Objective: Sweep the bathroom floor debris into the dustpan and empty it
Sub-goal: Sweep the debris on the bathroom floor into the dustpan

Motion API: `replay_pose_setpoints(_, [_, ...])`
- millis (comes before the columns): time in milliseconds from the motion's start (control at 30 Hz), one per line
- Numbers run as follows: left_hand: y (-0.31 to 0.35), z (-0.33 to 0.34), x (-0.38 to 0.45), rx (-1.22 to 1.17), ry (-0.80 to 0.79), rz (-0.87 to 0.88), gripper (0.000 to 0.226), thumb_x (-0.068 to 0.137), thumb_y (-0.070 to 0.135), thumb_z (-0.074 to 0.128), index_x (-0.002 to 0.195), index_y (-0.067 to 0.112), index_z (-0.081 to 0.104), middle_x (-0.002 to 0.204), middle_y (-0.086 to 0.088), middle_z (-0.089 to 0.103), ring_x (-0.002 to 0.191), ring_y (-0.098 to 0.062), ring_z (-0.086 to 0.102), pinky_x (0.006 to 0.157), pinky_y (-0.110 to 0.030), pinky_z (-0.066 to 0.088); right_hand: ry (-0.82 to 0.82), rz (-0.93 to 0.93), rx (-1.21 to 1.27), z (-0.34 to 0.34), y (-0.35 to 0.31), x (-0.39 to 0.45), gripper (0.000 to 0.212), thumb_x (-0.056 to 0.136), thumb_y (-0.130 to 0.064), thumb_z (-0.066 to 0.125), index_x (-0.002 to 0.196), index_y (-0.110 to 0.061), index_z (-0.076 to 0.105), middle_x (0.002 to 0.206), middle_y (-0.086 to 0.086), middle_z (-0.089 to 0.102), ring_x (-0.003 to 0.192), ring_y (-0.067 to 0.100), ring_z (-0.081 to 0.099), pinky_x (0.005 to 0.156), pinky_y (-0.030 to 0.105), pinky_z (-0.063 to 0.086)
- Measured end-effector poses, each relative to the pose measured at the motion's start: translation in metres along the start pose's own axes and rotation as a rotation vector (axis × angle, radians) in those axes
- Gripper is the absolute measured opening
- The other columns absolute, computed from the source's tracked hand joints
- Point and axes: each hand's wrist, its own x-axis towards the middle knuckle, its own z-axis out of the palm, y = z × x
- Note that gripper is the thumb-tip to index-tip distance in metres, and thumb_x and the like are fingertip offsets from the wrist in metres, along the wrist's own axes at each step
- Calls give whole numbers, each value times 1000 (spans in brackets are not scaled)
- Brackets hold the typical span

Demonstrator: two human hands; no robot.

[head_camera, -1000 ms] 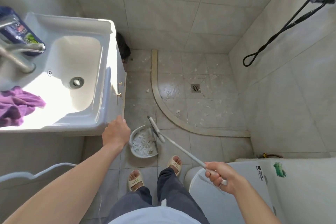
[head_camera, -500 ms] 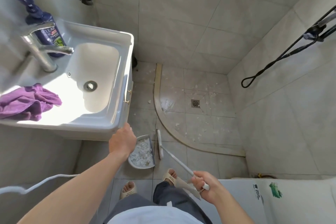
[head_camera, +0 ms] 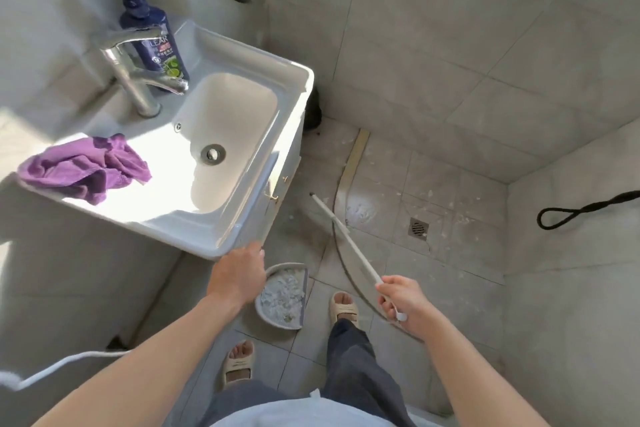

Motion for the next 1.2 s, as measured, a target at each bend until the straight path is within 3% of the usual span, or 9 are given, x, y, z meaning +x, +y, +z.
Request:
replay_pose_setpoints(133, [7,17,-8,41,20,-91,21,101,28,34,84,19,43,82,-4,59,69,-35,61,58,-39,46,-65,-118,-360,-17,-51,76,42,95,-4,54,136,-5,46,68,15,54,44,16,44,34,21,36])
replay_pose_setpoints(300, [27,28,-13,137,21,-183,36,94,40,23,87,15,48,77,-1,54,59,-38,57,53,-39,47,-162,-292,-753,-24,-105,158,42,97,-13,53,138,-8,48,94,19,63,50,21,55,42,27,46])
replay_pose_setpoints(467, [35,31,-21,192,7,-196,35,96,42,21,86,18,45,73,2,47,51,-36,53,44,-37,45,-207,-388,-939,-9,-138,197,43,100,-14,49,143,-10,44,104,18,61,51,23,56,39,25,44])
replay_pose_setpoints(633, [37,31,-11,239,50,-197,35,97,34,28,82,12,50,67,0,47,40,-32,44,36,-32,40,-276,-473,-1041,31,-162,242,46,100,-18,48,146,-10,40,127,20,55,62,27,58,41,27,44])
replay_pose_setpoints(767, [38,31,-8,247,48,-225,35,97,32,30,83,9,53,68,-2,48,42,-33,44,37,-34,41,-304,-493,-1072,60,-164,271,46,99,-19,50,144,-12,43,127,19,57,59,28,57,42,25,42])
replay_pose_setpoints(900, [37,33,-12,238,52,-242,35,97,32,30,83,8,53,68,-2,46,44,-33,43,38,-34,41,-319,-416,-1064,64,-145,284,48,93,-8,48,142,-14,47,105,24,62,51,28,53,42,27,45])
replay_pose_setpoints(1033, [39,34,-15,228,51,-244,39,98,33,29,82,8,53,68,-2,46,43,-32,44,38,-35,41,-260,-313,-1083,15,-121,268,50,93,-6,43,141,-19,47,113,24,55,59,30,53,42,29,47])
replay_pose_setpoints(1200, [40,32,-14,187,54,-242,39,97,36,26,83,11,51,68,0,46,43,-33,46,39,-36,44,-206,-188,-1132,-77,-110,233,46,92,-9,45,136,-19,53,96,21,61,57,30,53,38,26,45])
